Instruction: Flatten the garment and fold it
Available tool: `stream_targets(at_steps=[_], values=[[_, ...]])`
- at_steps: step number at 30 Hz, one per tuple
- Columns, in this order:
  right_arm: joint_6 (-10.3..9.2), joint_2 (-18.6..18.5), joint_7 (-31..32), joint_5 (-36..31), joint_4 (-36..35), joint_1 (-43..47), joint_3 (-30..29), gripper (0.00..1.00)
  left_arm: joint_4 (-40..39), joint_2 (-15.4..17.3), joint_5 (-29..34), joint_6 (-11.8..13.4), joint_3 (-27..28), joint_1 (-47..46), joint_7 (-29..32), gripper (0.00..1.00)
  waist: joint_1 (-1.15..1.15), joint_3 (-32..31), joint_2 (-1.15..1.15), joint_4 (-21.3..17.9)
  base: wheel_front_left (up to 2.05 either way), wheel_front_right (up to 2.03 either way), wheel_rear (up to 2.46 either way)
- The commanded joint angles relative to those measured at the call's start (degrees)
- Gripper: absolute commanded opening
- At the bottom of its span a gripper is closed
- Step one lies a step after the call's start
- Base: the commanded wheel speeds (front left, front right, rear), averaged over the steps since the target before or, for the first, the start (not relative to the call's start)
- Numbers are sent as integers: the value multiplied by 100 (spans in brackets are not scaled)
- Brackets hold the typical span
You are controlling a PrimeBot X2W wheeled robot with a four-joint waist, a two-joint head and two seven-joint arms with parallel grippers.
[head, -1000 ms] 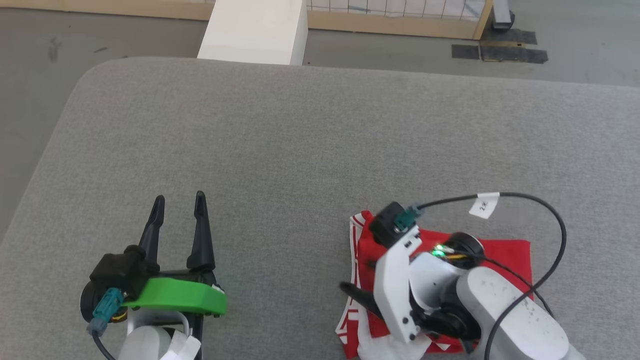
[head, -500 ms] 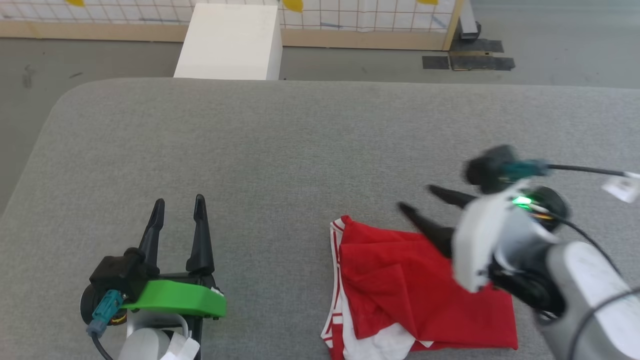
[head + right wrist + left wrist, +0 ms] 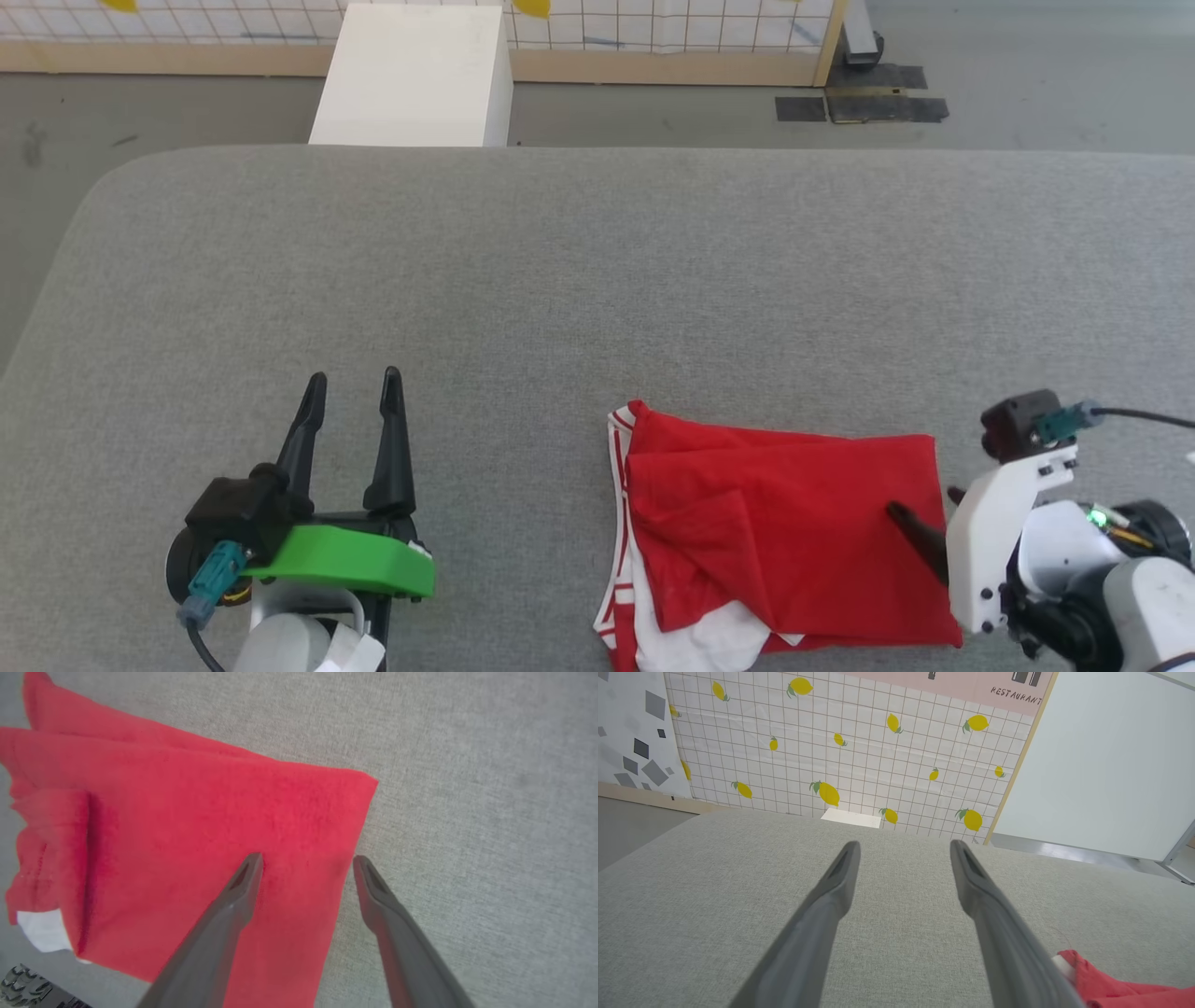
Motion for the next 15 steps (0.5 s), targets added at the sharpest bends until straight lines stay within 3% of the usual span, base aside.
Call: stream_targets(at_steps=[1,12,13,14,15], values=[[-9,68,80,-125,104,60,-21,100,15,-21,92,-20,-15,-50,-22,100,0,42,0,48,0,0,0],[-9,312,414,-416,776,128,179,100,13,-25,70,-11,-47,-79,-22,100,0,174,0,220,0,0,0],[-9,317,426,-384,804,125,186,88,12,-25,69,-7,-45,-79,-22,100,0,175,0,224,0,0,0],[-9,311,422,-351,818,113,210,10,9,-25,67,-3,-44,-81,-22,100,0,179,0,226,0,0,0],[-9,301,407,-317,814,102,236,0,7,-25,65,-2,-44,-82,-22,100,0,181,0,228,0,0,0]])
